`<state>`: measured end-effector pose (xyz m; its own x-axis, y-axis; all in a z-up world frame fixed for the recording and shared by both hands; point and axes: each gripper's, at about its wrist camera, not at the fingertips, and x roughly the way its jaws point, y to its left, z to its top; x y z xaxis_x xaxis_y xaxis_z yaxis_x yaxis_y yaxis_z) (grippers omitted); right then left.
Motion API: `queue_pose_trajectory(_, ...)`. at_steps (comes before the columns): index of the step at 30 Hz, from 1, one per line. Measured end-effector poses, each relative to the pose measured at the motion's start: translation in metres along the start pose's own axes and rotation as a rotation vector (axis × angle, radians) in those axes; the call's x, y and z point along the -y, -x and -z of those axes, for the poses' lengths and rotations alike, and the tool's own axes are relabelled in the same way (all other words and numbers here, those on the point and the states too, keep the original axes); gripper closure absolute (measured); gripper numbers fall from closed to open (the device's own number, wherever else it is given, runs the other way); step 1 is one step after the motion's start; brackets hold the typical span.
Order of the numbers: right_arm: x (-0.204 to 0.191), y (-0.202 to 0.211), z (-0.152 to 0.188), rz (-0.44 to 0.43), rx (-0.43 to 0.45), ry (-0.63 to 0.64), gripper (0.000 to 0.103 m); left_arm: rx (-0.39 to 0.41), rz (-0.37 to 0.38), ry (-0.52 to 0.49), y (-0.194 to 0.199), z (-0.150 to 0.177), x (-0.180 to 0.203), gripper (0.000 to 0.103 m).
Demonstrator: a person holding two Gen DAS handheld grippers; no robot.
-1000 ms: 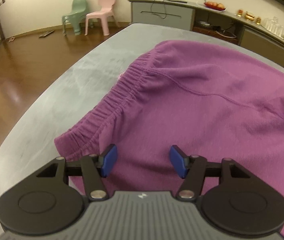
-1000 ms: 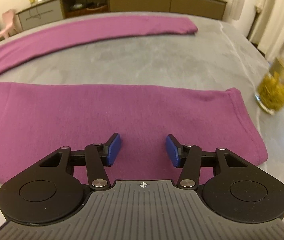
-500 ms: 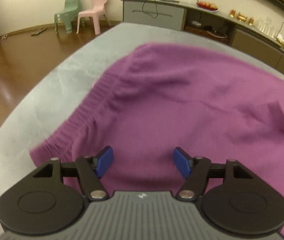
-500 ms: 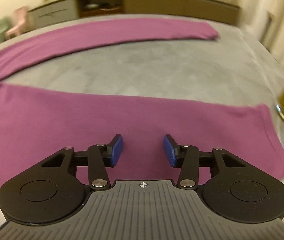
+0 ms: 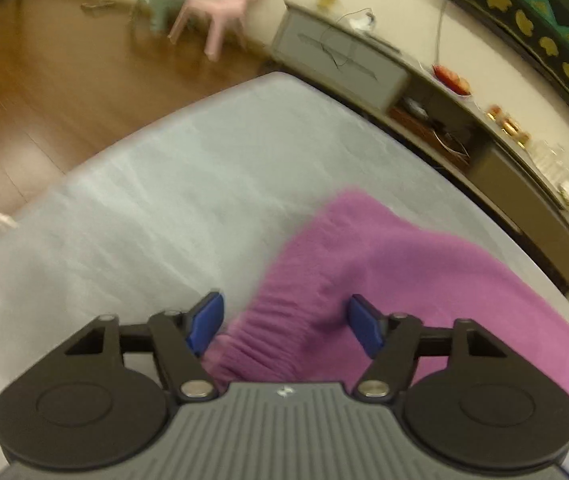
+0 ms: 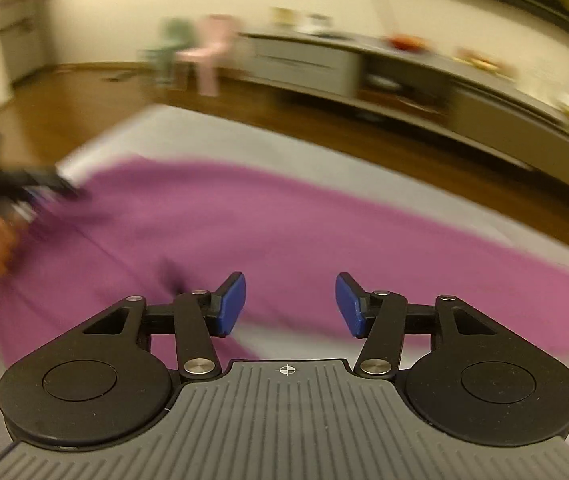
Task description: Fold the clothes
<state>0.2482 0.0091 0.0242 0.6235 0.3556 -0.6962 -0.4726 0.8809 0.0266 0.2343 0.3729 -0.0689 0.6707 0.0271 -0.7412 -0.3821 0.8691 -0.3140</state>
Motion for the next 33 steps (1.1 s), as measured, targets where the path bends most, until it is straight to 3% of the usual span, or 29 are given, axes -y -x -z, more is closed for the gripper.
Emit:
queue_pose_trajectory(1,-0.017,-0.019,-0.025,-0.056,-0.001,0.015,0.044,-0.002,0.003,-0.012,-0.001,0.002,0.002,0.067)
queue_pose_trajectory(4,-0.072,-0.08,-0.092,-0.179,-0.014,0.062,0.033,0.007,0.043,-0.021,-0.003,0.008,0.002,0.085)
queue_pose_trajectory(6,-0.103,-0.131,-0.126,-0.234,-0.066,0.089,0.026,0.072,-0.008,-0.103,0.001,0.018,0.008,0.086)
queue_pose_trajectory(9,-0.141,-0.2,-0.156,-0.266,-0.177,0.114,0.026,0.145,-0.091,-0.284,0.004,0.037,0.025,0.087)
queue_pose_trajectory(15,-0.187,-0.269,-0.164,-0.228,-0.388,0.258,0.028,0.26,-0.239,-0.653,0.004,0.077,0.065,0.088)
queue_pose_trajectory(16,-0.191,-0.272,-0.162,-0.224,-0.417,0.28,0.031,0.28,-0.263,-0.715,0.004,0.083,0.072,0.088)
queue_pose_trajectory(17,-0.193,-0.274,-0.16,-0.22,-0.436,0.289,0.053,0.299,-0.288,-0.776,0.004,0.09,0.078,0.088)
queue_pose_trajectory(18,-0.194,-0.275,-0.159,-0.216,-0.455,0.299,0.086,0.318,-0.313,-0.838,0.004,0.097,0.085,0.088)
queue_pose_trajectory(20,-0.192,-0.27,-0.156,-0.198,-0.444,0.314,0.097,0.356,-0.362,-0.961,0.004,0.11,0.098,0.087)
queue_pose_trajectory(23,-0.181,-0.244,-0.159,-0.215,-0.336,0.292,0.1,0.383,-0.386,-0.967,0.011,0.112,0.098,0.075)
queue_pose_trajectory(25,-0.17,-0.218,-0.161,-0.246,-0.239,0.244,0.101,0.397,-0.378,-0.933,0.02,0.108,0.097,0.031)
queue_pose_trajectory(28,-0.139,-0.183,-0.156,-0.367,-0.067,0.107,0.101,0.383,-0.351,-0.841,0.028,0.098,0.094,0.028)
queue_pose_trajectory(30,-0.12,-0.184,-0.146,-0.408,0.023,-0.013,0.099,0.334,-0.344,-0.76,0.022,0.086,0.087,0.028)
queue_pose_trajectory(31,-0.111,-0.188,-0.142,-0.408,0.052,-0.067,0.093,0.304,-0.344,-0.719,0.017,0.081,0.082,0.028)
queue_pose_trajectory(32,-0.106,-0.201,-0.137,-0.339,0.024,-0.096,0.069,0.273,-0.345,-0.679,0.012,0.075,0.077,0.028)
queue_pose_trajectory(33,-0.102,-0.212,-0.133,-0.24,-0.021,-0.101,0.057,0.255,-0.327,-0.637,0.011,0.071,0.071,0.029)
